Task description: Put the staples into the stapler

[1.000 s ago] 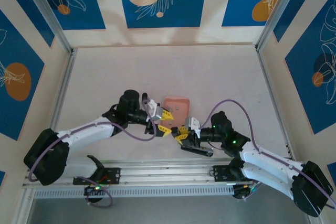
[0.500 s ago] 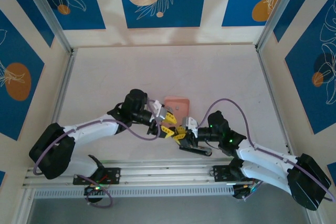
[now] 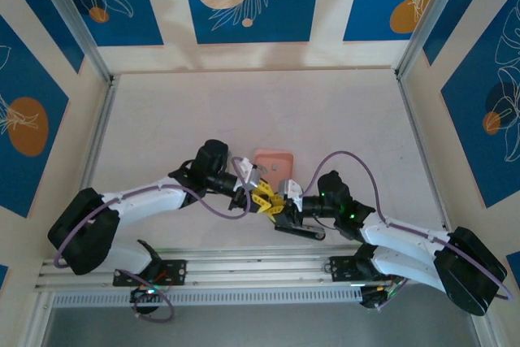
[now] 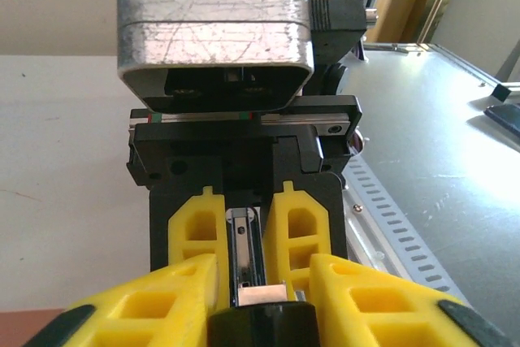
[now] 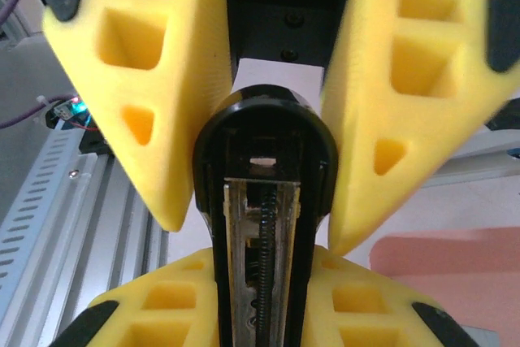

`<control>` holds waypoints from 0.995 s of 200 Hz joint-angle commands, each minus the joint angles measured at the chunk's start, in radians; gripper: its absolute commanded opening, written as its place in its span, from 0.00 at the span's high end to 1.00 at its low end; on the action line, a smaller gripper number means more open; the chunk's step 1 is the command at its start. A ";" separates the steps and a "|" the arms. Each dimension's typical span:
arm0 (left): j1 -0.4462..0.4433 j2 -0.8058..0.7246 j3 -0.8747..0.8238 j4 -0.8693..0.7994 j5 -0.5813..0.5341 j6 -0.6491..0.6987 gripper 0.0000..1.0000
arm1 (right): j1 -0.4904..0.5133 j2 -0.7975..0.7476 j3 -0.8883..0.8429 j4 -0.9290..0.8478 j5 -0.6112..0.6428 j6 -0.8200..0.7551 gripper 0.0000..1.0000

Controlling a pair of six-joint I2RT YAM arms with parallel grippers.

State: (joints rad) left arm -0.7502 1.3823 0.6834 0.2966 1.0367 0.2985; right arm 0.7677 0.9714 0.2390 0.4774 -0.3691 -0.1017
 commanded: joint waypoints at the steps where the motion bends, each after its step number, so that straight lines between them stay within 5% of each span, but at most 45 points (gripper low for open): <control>1: -0.009 -0.010 -0.029 0.014 -0.011 0.022 0.77 | 0.002 -0.010 0.040 0.105 0.026 0.014 0.73; 30: -0.009 -0.052 -0.017 -0.095 -0.060 0.053 0.82 | 0.002 -0.021 0.043 0.062 0.095 0.129 0.52; 64: -0.010 -0.129 0.065 -0.435 -0.178 0.211 0.81 | -0.004 -0.092 0.027 -0.028 0.359 0.539 0.37; 106: -0.006 -0.157 0.185 -0.788 -0.335 0.387 0.79 | -0.054 -0.070 0.141 -0.311 0.397 0.804 0.38; 135: -0.006 -0.117 0.298 -0.979 -0.398 0.446 0.79 | -0.093 -0.029 0.168 -0.382 0.277 0.933 0.39; 165: -0.009 -0.094 0.348 -1.037 -0.406 0.444 0.78 | -0.084 -0.033 0.162 -0.473 0.206 1.008 0.42; 199: -0.039 -0.036 0.374 -1.044 -0.451 0.427 0.78 | -0.049 -0.123 0.120 -0.595 0.260 1.123 0.46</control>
State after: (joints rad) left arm -0.7609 1.3067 1.0096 -0.6834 0.6083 0.7033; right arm 0.6964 0.9218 0.3851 0.0067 -0.1143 0.8917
